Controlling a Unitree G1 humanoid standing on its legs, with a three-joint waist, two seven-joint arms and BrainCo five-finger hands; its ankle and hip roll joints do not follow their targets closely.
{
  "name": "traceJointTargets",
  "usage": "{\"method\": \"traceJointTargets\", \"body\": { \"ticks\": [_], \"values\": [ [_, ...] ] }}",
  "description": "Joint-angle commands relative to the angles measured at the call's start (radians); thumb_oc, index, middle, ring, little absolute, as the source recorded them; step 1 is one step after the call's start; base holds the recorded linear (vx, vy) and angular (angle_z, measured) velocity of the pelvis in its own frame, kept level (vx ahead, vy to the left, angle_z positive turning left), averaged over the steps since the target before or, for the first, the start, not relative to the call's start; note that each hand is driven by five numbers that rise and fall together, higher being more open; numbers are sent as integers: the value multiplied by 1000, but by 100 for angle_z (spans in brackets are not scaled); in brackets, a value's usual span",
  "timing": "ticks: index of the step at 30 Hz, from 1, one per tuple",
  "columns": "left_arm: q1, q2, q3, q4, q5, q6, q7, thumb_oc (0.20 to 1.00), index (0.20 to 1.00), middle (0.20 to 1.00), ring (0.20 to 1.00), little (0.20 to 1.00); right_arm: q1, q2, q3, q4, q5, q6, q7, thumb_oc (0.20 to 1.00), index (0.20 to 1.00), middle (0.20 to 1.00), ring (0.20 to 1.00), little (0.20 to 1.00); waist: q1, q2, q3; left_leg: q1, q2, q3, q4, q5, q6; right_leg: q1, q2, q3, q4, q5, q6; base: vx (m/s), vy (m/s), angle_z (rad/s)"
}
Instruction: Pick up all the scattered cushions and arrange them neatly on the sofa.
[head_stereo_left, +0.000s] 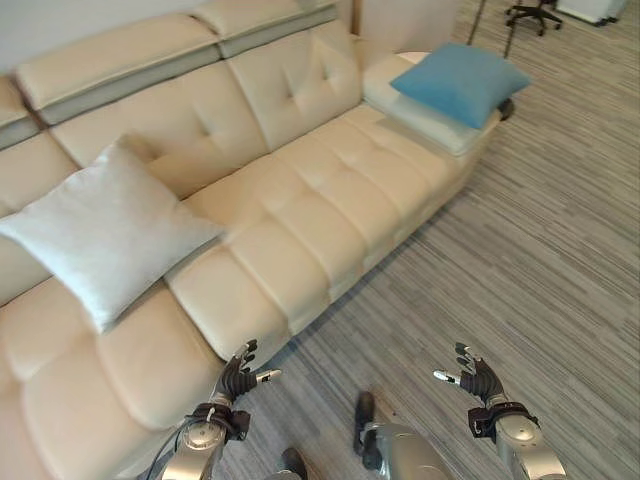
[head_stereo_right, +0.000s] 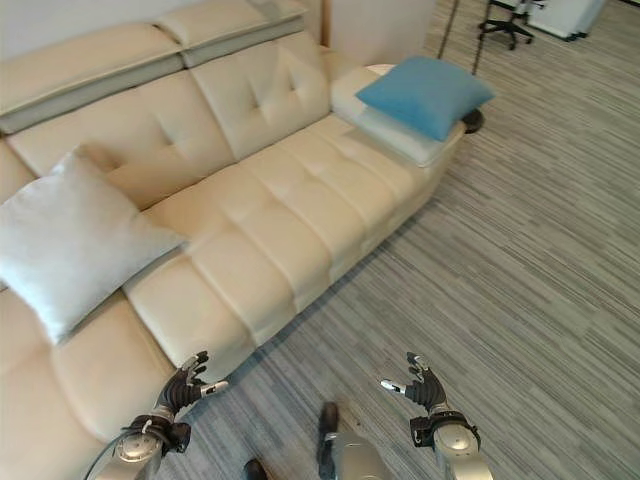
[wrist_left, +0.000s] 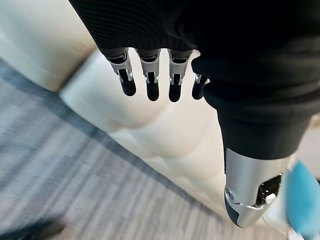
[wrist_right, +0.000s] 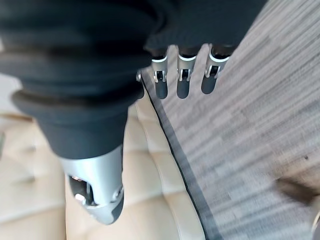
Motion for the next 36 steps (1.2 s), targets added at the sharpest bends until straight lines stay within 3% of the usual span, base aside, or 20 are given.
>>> {"method": "traceJointTargets", "body": {
  "ticks": [1, 2, 3, 6, 8, 11, 13, 14, 18, 21, 22, 23, 24, 25, 26, 27, 32, 33, 34, 36],
  "values": [
    [10, 18, 21, 13, 8, -18, 2, 1000, 1000, 1000, 1000, 1000, 25, -2, 31, -65, 4, -32, -21, 1000, 1000, 1000, 1000, 1000, -27, -28, -44, -49, -10, -134, 115, -83, -29, 143, 35, 149, -153, 18, 75, 199, -223, -110],
    [10, 18, 21, 13, 8, -19, 2, 1000, 1000, 1000, 1000, 1000, 25, -3, 31, -65, 4, -32, -21, 1000, 1000, 1000, 1000, 1000, -25, -27, -43, -50, -8, -132, 121, -86, -30, 143, 37, 150, -155, 18, 75, 153, -167, -113],
    [11, 13, 15, 20, 6, -19, -1, 1000, 1000, 1000, 1000, 1000, 30, -6, 27, -67, 7, -33, -22, 1000, 1000, 1000, 1000, 1000, -31, -31, -42, -59, 7, -131, 201, -106, -31, 159, 44, 169, -166, 13, 65, 157, -202, -96],
    [-4, -13, -7, 37, -21, -21, 10, 1000, 1000, 1000, 1000, 1000, 26, -34, 30, -82, 13, -34, -36, 1000, 1000, 1000, 1000, 1000, -25, -36, -14, -138, 62, -203, 486, -67, -37, 213, 87, 223, -178, -15, 16, 219, -264, -73],
    [-14, -25, -24, 45, -31, -21, 16, 1000, 1000, 1000, 1000, 1000, 22, -39, 30, -85, 24, -32, -43, 1000, 1000, 1000, 1000, 1000, -8, -55, -3, -236, 10, -259, 528, -52, -9, 238, 91, 259, -196, -7, 1, 176, -132, -78],
    [-12, -24, -39, 28, -20, -21, 13, 1000, 1000, 1000, 1000, 1000, 28, -46, 22, -101, 32, -38, -44, 1000, 1000, 1000, 1000, 1000, 18, -65, -1, -333, -53, -308, 424, -52, 2, 288, 104, 310, -223, -23, 12, 323, -54, -51],
    [-8, -19, -46, 14, -7, -18, 13, 1000, 1000, 1000, 1000, 1000, 28, -48, 24, -99, 31, -41, -52, 1000, 1000, 1000, 1000, 1000, 38, -53, -1, -381, -88, -356, 305, 32, -8, 315, 133, 337, -230, -40, 10, 456, -5, -51],
    [0, -17, -44, -4, 3, -14, 14, 1000, 1000, 1000, 1000, 1000, 18, -47, 32, -90, 27, -44, -60, 1000, 1000, 1000, 1000, 1000, 66, -42, 5, -429, -125, -418, 151, 83, -24, 364, 160, 381, -236, -72, 11, 574, 40, -57],
    [2, -15, -38, -4, 18, -12, 15, 1000, 1000, 1000, 1000, 1000, 10, -45, 36, -81, 19, -41, -59, 1000, 1000, 1000, 1000, 1000, 88, -33, -7, -483, -134, -438, 72, 130, -33, 420, 179, 442, -235, -105, 14, 403, 72, -73],
    [25, -11, -23, -7, 23, -11, 6, 1000, 1000, 1000, 1000, 1000, 20, -42, 34, -94, 6, -38, -42, 1000, 1000, 1000, 1000, 1000, 104, -31, -32, -449, -127, -451, 66, 163, -14, 454, 172, 485, -219, -137, 25, 540, 187, -73],
    [12, -2, -23, 26, 45, -5, 8, 1000, 1000, 1000, 1000, 1000, 27, -19, 26, -82, 5, -35, -34, 1000, 1000, 1000, 1000, 1000, 91, -67, -43, -434, -149, -444, 148, 141, 12, 416, 125, 496, -52, -44, 77, 587, 200, -84],
    [8, 4, -23, 26, 45, -6, 8, 1000, 1000, 1000, 1000, 1000, 23, -14, 27, -86, 8, -37, -29, 1000, 1000, 1000, 1000, 1000, 88, -69, -38, -417, -145, -431, 155, 122, 20, 376, 111, 491, 39, 16, 103, 577, 200, -69],
    [8, 4, -23, 27, 45, -6, 8, 1000, 1000, 1000, 1000, 1000, 23, -15, 27, -86, 8, -37, -29, 1000, 1000, 1000, 1000, 1000, 90, -66, -40, -419, -141, -430, 155, 124, 20, 373, 115, 493, 38, 20, 102, 206, 71, -53],
    [1, 13, -23, 22, 42, -7, 11, 1000, 1000, 1000, 1000, 1000, 10, -7, 37, -88, 16, -44, -27, 1000, 1000, 1000, 1000, 1000, 88, -71, -34, -403, -137, -412, 168, 98, 30, 328, 99, 481, 120, 110, 130, 297, 110, -58],
    [-17, 23, -25, 21, 37, -6, 18, 1000, 1000, 1000, 1000, 1000, -7, 8, 46, -92, 16, -46, -26, 1000, 1000, 1000, 1000, 1000, 80, -58, -15, -329, -120, -398, 161, 64, 44, 228, 78, 430, 253, 154, 133, 422, 148, -61],
    [-23, 25, -24, 23, 36, -7, 22, 1000, 1000, 1000, 1000, 1000, -11, 13, 47, -91, 16, -45, -28, 1000, 1000, 1000, 1000, 1000, 74, -49, -10, -285, -117, -396, 153, 39, 50, 192, 58, 389, 263, 139, 121, 311, 115, -47],
    [-19, 25, -28, 15, 36, -10, 20, 1000, 1000, 1000, 1000, 1000, -16, 5, 49, -114, 13, -40, -31, 1000, 1000, 1000, 1000, 1000, 46, -33, -4, -174, -113, -395, 142, -34, 50, 114, 20, 291, 99, 57, 89, 396, 24, 7],
    [-16, 21, -31, 13, 40, -9, 20, 1000, 1000, 1000, 1000, 1000, -24, 2, 48, -109, 16, -36, -33, 1000, 1000, 1000, 1000, 1000, 33, -35, -4, -121, -121, -398, 125, -67, 45, 67, 20, 283, -30, 66, 96, 422, -67, -22],
    [-15, 21, -31, 13, 40, -9, 20, 1000, 1000, 1000, 1000, 1000, -24, 1, 48, -110, 16, -36, -33, 1000, 1000, 1000, 1000, 1000, 33, -32, 1, -112, -118, -399, 123, -69, 44, 77, 23, 281, -36, 67, 96, 426, -78, -29],
    [-21, 6, -24, 22, 41, -10, 20, 1000, 1000, 1000, 1000, 1000, -24, 3, 53, -101, 6, -26, -34, 1000, 1000, 1000, 1000, 1000, 11, -33, 6, -32, -123, -419, 89, -109, 28, 17, 28, 292, -200, 123, 126, 582, -156, -4]
  ]
}}
